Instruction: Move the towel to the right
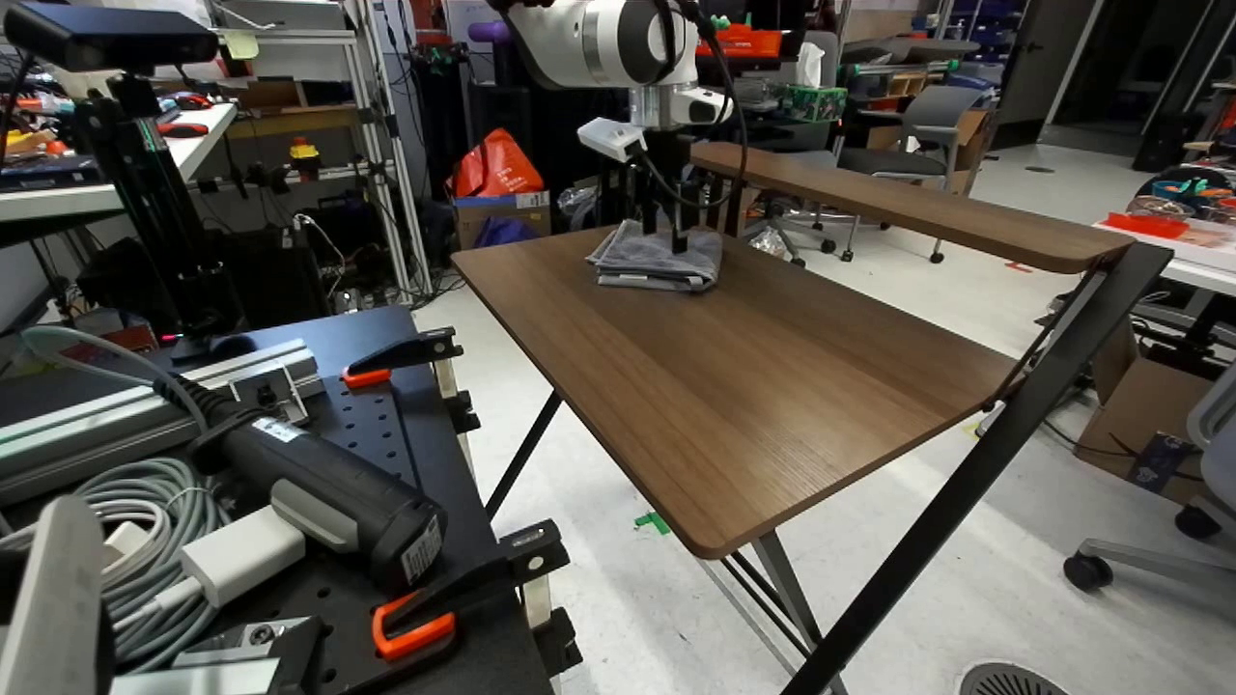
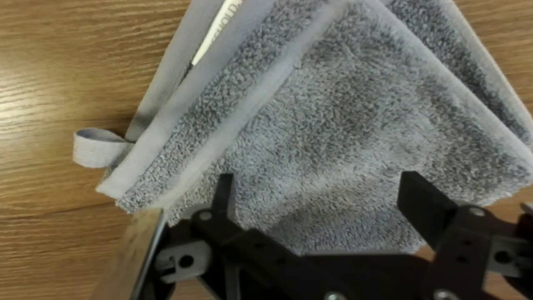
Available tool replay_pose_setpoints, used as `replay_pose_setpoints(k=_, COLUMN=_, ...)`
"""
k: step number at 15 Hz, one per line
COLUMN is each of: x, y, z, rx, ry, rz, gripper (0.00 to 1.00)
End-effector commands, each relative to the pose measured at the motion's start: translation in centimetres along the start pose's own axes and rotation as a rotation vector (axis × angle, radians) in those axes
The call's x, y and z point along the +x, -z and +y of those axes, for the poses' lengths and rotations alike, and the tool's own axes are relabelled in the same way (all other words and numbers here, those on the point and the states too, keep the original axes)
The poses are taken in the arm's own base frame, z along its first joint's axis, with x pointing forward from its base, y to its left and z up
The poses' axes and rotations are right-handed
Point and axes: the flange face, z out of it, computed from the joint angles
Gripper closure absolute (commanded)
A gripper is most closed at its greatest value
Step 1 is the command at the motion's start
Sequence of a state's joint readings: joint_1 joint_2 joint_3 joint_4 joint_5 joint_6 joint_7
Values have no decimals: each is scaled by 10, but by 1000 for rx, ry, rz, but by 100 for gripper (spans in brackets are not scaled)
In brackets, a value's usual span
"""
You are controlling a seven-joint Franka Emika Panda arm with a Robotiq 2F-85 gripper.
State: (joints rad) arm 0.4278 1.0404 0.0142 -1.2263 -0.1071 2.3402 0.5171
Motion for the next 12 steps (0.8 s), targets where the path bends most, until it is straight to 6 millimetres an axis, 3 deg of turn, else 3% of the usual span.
replay_pose_setpoints(k=1, x=8, y=-7, z=14, rx=-3, ry=-12, rz=-42, gripper=0)
replay_pose_setpoints(k=7, x=13, y=-37, z=62, rx=-43, ry=-59, rz=-118, gripper=0)
replay_pose_setpoints(k=12, x=19, y=-45, z=98, rx=-61, ry=-103, rz=-151, gripper=0)
